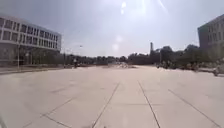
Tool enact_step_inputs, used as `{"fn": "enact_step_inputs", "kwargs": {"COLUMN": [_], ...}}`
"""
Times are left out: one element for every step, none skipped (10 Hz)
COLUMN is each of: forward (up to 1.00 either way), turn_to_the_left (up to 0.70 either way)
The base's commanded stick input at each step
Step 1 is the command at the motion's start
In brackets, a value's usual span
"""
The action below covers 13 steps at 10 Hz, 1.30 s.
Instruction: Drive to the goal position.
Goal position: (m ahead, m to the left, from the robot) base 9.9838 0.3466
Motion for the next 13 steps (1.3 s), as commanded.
{"fn": "enact_step_inputs", "kwargs": {"forward": [0.7, 0.7, 0.7, 0.7, 0.7, 0.7, 0.7, 0.7, 0.7, 0.7, 0.7, 0.7, 0.7], "turn_to_the_left": [0.0, 0.0, 0.0, 0.0, 0.0, 0.0, 0.0, 0.0, 0.0, 0.0, 0.0, 0.0, 0.0]}}
